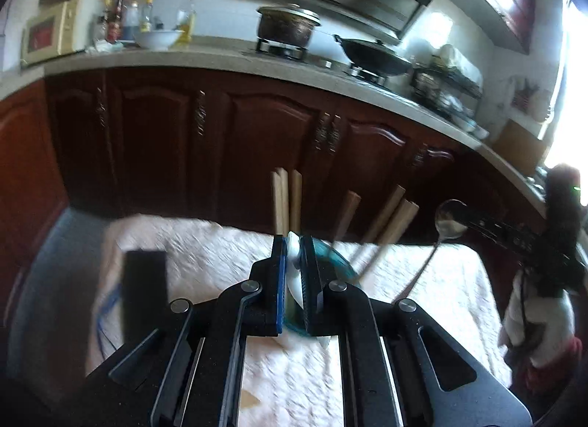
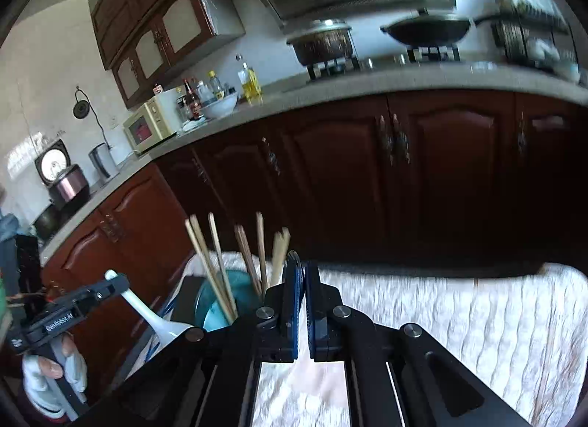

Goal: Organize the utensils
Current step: 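Lift both spoons and carry them over the cup, then lower both spoons into the cup and open both tools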

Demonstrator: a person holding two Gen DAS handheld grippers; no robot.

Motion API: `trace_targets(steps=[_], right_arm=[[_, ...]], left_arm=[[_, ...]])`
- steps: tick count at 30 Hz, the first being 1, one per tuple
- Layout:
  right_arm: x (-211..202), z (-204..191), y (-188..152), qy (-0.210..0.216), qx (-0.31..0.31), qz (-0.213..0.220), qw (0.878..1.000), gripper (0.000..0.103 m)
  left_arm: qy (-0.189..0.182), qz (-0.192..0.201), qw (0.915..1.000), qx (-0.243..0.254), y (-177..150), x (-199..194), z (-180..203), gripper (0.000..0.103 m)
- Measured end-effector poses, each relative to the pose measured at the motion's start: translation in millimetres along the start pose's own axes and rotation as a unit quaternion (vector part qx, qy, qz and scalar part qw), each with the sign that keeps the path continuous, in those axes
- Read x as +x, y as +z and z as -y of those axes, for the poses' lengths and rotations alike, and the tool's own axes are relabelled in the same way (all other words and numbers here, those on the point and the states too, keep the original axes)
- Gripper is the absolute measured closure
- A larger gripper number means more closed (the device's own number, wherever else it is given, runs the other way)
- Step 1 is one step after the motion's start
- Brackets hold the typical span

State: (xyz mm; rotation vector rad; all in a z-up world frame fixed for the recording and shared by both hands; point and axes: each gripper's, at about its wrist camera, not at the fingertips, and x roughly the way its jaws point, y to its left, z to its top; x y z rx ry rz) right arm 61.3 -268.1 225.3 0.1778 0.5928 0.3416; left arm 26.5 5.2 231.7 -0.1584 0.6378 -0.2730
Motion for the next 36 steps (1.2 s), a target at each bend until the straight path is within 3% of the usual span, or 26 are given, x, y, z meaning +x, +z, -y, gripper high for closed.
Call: trace_targets(steps=[6,14,25,29,31,32,34,36], right_arm=[[29.4,-29.6,-0.3,-0.049,-0.043,0.011,0.998,0.100],[54.2,-56.9,-28.5,-0.094,-0.129,0.005,0.987,0.100],[84.0,-58.7,-68.4,-0.057,-0.114,-0.061,0.990,0.099],[80.9,-46.3,-72.3,-0.016,-0.075,-0.070,0.995,0.097],[77.3,-36.4,-71.6,0.004,-0.046,-0.071,0.996,0.088],[75.0,-33.4,-71.6,0.010,-0.037,-0.068,0.997,0.078],[70.7,-30.2,-72.9,0.018,-0.030,-0.064,0.997,0.077],[67.9,-28.9,-73.6,0.020,-0.025,-0.062,0.998,0.077]], left_arm=[[0.046,-0.002,0.9986,0.027,-1.3,30.5,-3.4,0.097],[0.069,-0.019,0.9956,0.061,-19.3,58.7,13.7,0.097],[0.077,-0.036,0.9940,0.068,-33.3,79.6,28.5,0.095],[0.068,-0.041,0.9950,0.061,-36.0,83.7,28.1,0.094],[0.056,-0.055,0.9956,0.051,-36.0,85.7,26.5,0.094],[0.055,-0.057,0.9957,0.048,-36.1,85.2,25.7,0.091],[0.058,-0.051,0.9959,0.048,-37.1,79.9,26.1,0.081],[0.058,-0.042,0.9963,0.046,-37.3,72.6,27.4,0.061]])
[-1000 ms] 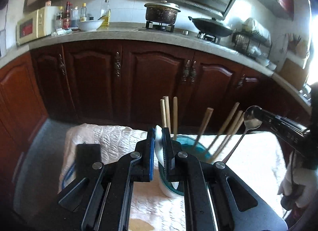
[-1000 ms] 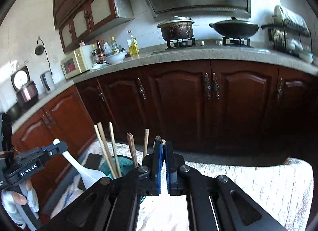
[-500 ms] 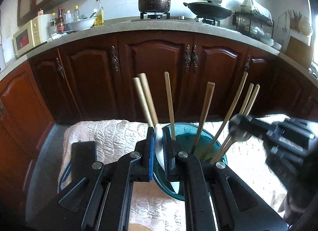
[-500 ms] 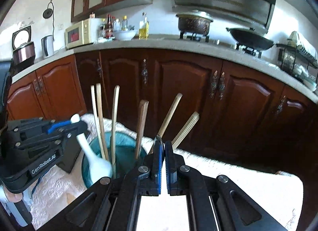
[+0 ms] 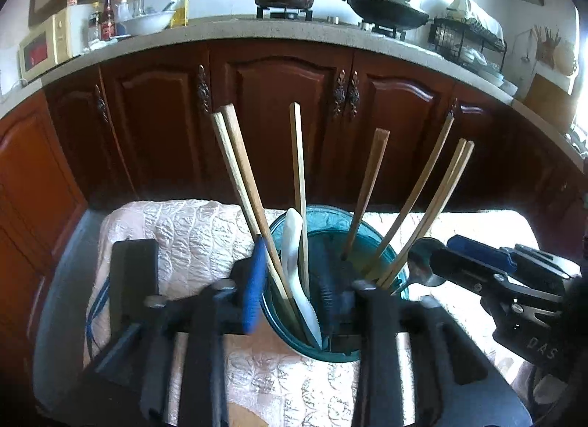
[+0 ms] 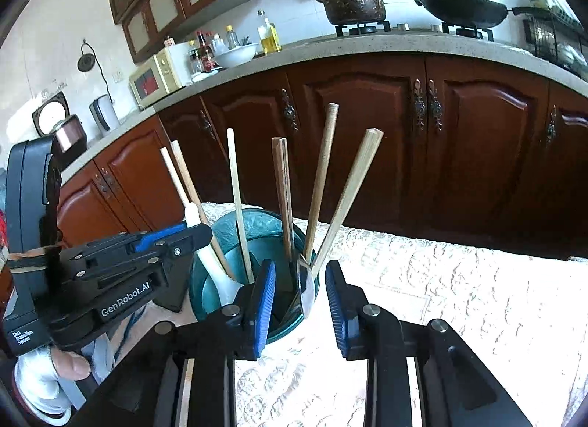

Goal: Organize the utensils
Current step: 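Lower both spoons into the cup and open both tools, then raise both open tools away from the cup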

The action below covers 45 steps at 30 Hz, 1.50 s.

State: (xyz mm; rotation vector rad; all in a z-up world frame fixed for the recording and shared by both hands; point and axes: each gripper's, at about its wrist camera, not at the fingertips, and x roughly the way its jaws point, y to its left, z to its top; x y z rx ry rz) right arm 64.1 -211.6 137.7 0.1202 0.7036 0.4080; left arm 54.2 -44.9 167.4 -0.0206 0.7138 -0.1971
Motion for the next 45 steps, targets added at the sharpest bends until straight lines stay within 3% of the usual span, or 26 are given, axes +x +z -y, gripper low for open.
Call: trace_targets(steps=[4,25,45], right_arm=[[-6.6,0.4,-1.4,0.004,0.011,0.004,1.000,0.076],[-43.9,-30.9,-15.8,-0.047,0.022,0.029,0.998,0.060],[-54.4,-47.7,-19.9,-0.067,0.023,0.032,0.997,0.059]], left_arm=[[0.005,0.007,1.0000,0.000,-1.4,-11.1,-0.2,0.053],[0.059,0.044,0.9971,0.018,-27.4,-71.0,10.7,0.050],[0.078,0.059,0.9952,-0.005,-37.9,-91.9,0.4,0.050]])
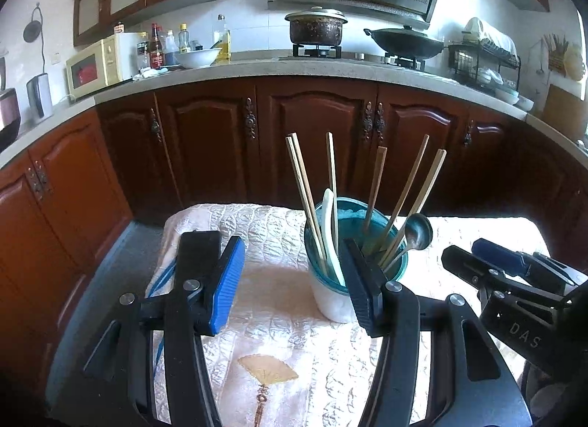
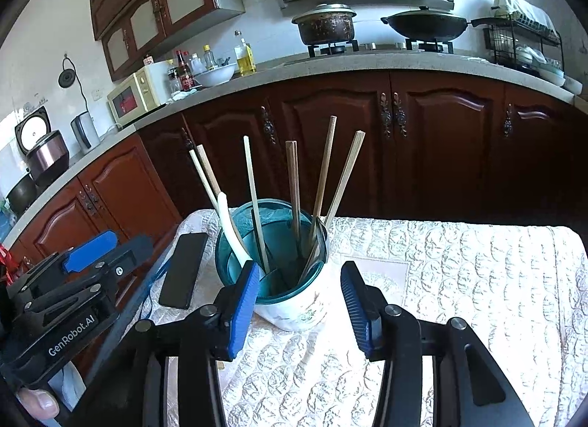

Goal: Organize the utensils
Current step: 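Raise both open tools away from the cup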

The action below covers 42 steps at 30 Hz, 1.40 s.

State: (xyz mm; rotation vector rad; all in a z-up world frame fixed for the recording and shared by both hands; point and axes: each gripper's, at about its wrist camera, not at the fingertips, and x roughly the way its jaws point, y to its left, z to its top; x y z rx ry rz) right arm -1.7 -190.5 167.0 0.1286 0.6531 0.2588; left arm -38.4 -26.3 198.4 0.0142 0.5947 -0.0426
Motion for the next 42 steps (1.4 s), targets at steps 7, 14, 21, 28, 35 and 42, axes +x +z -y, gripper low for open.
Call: trace_targets(steps=[7,14,21,28,35,42], right_arm=[[-0.4,2.8,0.5,0.002,0.004,-0.002,1.000,0.056],[-1.4,5.8,-1.2,0.004,0.008,-0.003,1.000,0.053],[-4.6,5.8,-0.9,0.004,0.009,0.002,1.000,0.053],[-5.8,7.2,-0.9,0.001,0.009,0.006,1.000,0.048],[-6.2,7.3,0.2,-0.001,0.008,0.007,1.000,0.047],[-6.5,7.6,0.1,0.001,0.008,0.007,1.000,0.046]], left_arm=[[-0.006,-0.004,1.0000,-0.001,-2.8,-2.0,-0.6,0.050],[-0.033,-0.007,0.9994,-0.009,-1.6,-5.1,-2.5,0.018],[-0.029,-0.006,0.9996,-0.002,-0.5,-6.4,0.0,0.014],[-0.022,-0.002,0.9997,-0.007,-1.4,-8.0,-2.2,0.014],[-0.007,0.009,0.9999,-0.004,-1.5,-12.5,-1.8,0.014],[-0.006,0.018,0.9998,-0.003,-1.4,-18.8,0.1,0.014]])
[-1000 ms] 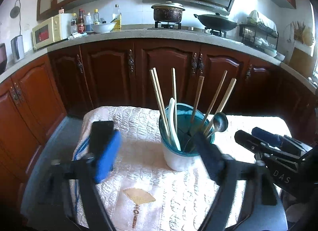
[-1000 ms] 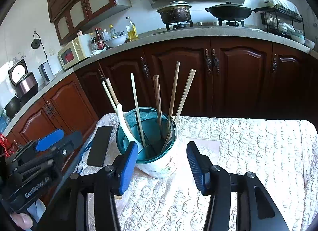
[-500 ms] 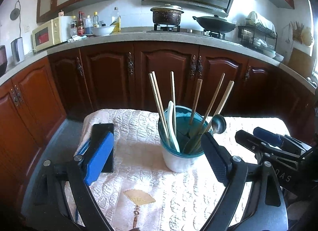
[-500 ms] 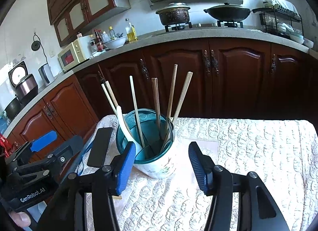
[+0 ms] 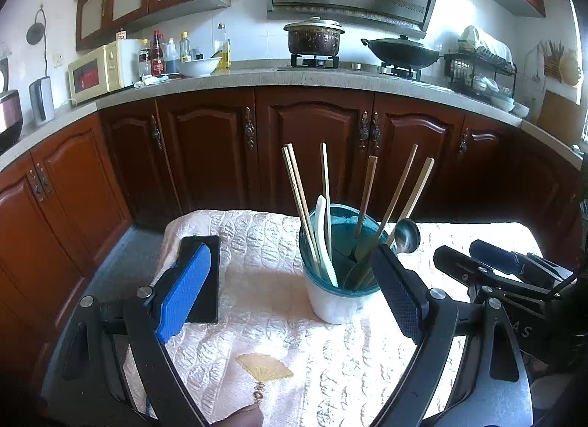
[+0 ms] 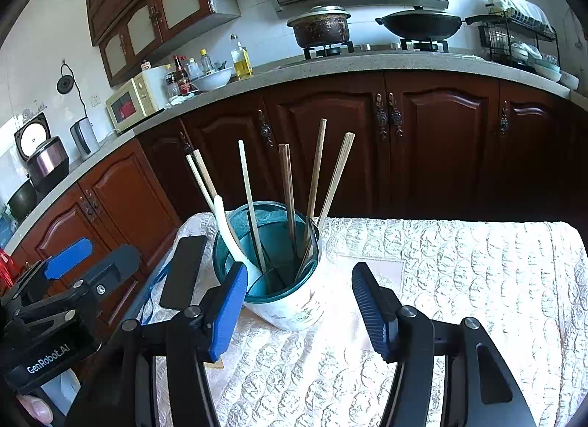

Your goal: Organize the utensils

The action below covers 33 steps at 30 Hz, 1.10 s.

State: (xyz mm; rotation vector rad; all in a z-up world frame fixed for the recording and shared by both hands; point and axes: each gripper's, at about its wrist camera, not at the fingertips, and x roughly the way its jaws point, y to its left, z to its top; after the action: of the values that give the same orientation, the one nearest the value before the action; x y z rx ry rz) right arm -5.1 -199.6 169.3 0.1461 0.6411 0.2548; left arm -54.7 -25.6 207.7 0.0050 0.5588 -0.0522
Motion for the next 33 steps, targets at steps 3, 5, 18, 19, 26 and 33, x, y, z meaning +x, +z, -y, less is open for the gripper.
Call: trace_targets(steps=[3,5,18,19,26,33], right_arm=[[0.3,-0.6,1.2,0.000,-0.003,0.001,1.000,0.046],[0.1,-1.4,1.3,0.000,-0.004,0.001,1.000,0.046],[1.6,-3.4,3.1,0.001,-0.008,-0.002,1.000,0.046],[1.7,-3.7,3.2,0.002,-0.008,-0.002,1.000,0.046],[1.9,-3.6,3.0,0.001,-0.008,-0.004,1.000,0.046],[3.7,-3.1,2.2,0.000,-0.008,-0.007,1.000,0.046]], left_arm=[[0.000,0.000,1.0000,0.001,0.1,-0.1,0.4,0.014],[0.003,0.000,1.0000,0.001,0.2,-0.5,0.5,0.014],[0.003,0.000,1.0000,0.004,0.9,0.1,2.3,0.014],[0.003,0.000,1.0000,0.004,0.9,0.0,2.4,0.014],[0.003,-0.005,1.0000,0.005,1.2,3.3,3.3,0.014],[0.006,-0.005,0.9999,0.007,0.3,4.5,3.5,0.014]])
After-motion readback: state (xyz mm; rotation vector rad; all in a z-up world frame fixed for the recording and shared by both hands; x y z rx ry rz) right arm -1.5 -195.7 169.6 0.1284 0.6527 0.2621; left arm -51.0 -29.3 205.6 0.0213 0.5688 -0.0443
